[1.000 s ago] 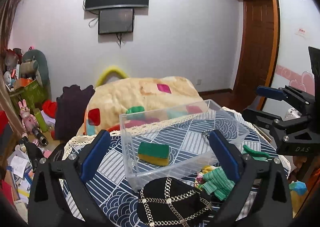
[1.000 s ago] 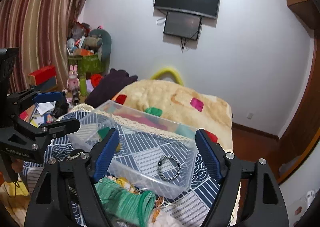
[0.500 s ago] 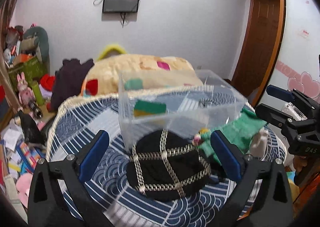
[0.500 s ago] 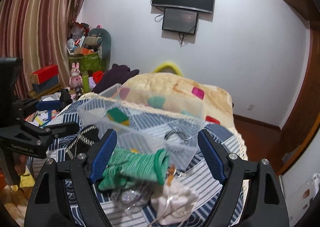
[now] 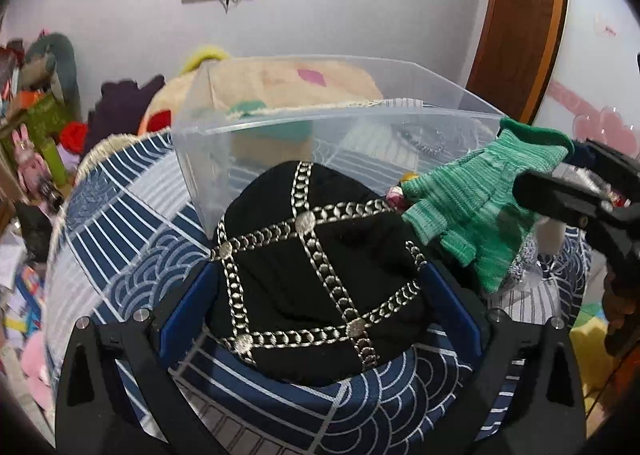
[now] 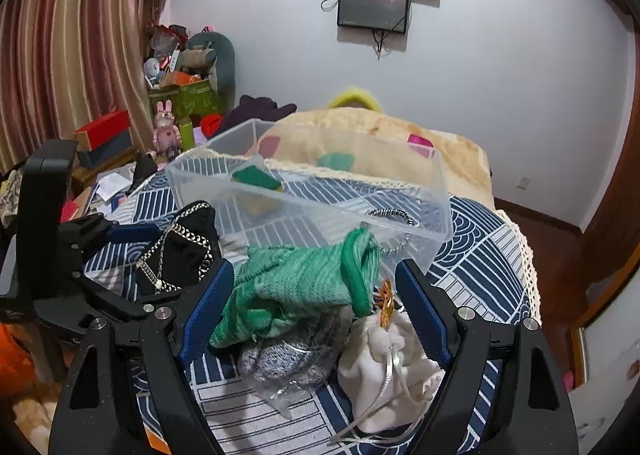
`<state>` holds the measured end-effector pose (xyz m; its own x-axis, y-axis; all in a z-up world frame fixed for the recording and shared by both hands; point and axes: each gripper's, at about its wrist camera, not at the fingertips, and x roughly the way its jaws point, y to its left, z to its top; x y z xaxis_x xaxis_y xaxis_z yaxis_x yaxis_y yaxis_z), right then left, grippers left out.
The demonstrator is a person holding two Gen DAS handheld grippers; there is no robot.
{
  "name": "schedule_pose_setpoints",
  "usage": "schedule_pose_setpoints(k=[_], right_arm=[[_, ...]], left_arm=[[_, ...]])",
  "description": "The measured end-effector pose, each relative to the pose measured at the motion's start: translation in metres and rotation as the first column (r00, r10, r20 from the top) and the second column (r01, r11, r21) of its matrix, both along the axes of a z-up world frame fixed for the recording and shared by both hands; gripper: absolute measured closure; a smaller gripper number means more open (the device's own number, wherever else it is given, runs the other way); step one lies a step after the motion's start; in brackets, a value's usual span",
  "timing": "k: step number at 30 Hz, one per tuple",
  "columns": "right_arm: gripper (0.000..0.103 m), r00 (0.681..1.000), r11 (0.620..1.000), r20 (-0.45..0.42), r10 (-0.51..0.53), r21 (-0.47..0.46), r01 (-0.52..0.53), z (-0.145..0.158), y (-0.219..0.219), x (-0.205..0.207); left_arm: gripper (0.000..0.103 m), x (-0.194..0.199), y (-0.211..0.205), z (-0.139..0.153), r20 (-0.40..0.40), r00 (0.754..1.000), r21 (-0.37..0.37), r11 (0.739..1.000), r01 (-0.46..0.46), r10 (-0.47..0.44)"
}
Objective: Organize soft objects
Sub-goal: 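Grasp the black chain-trimmed hat with the left tool while the right tool grasps the green glove, then lower the hat into the box with the left tool while the right tool releases the glove inside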
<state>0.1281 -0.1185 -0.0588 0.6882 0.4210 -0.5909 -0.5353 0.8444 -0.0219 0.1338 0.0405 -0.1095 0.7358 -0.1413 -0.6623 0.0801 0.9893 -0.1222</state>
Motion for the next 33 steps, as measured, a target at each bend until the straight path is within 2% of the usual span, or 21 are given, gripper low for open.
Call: schedule_pose_setpoints(k=[3,5,7,14,18,26,33], right_arm=[[0.022,1.0,1.0,0.001,0.012,-0.017,-0.012,-0.003,0.003,-0.001],[0.023,1.0,1.0,0.009,0.021,-0.024,-0.02,-0.005,0.004,-0.002],[0.023,1.0,0.999,0.009,0.026,-0.031,-0.026,-0.007,0.006,-0.002],[0.064,1.0,1.0,-0.01,0.023,-0.005,-0.023,-0.008,0.002,0.0],[0.07,1.0,1.0,-0.013,0.02,0.015,-0.02,-0.006,-0.002,0.0],[0.086,0.999,0.999,0.035,0.02,0.044,-0.021,0.009,-0.007,-0.006],[0.088,0.997,0.997,0.078,0.012,0.078,-0.018,0.024,-0.012,-0.011]], left_arm=[[0.002,0.0,0.004,-0.003,-0.004,1.0,-0.04,0.999,-0.003,0.003],[0.013,-0.002,0.006,-0.002,0.002,1.0,-0.055,0.998,-0.003,0.003],[0.02,-0.003,0.007,-0.003,0.0,1.0,-0.066,0.998,0.008,-0.008],[0.056,-0.012,0.008,0.0,0.009,0.999,-0.051,0.998,0.033,-0.032],[0.059,-0.017,0.013,0.006,0.016,1.0,-0.071,0.997,0.025,-0.023],[0.06,-0.032,0.024,0.026,0.071,0.997,-0.092,0.996,-0.002,0.009],[0.06,-0.042,0.029,0.047,0.124,0.992,-0.101,0.995,-0.014,0.027]])
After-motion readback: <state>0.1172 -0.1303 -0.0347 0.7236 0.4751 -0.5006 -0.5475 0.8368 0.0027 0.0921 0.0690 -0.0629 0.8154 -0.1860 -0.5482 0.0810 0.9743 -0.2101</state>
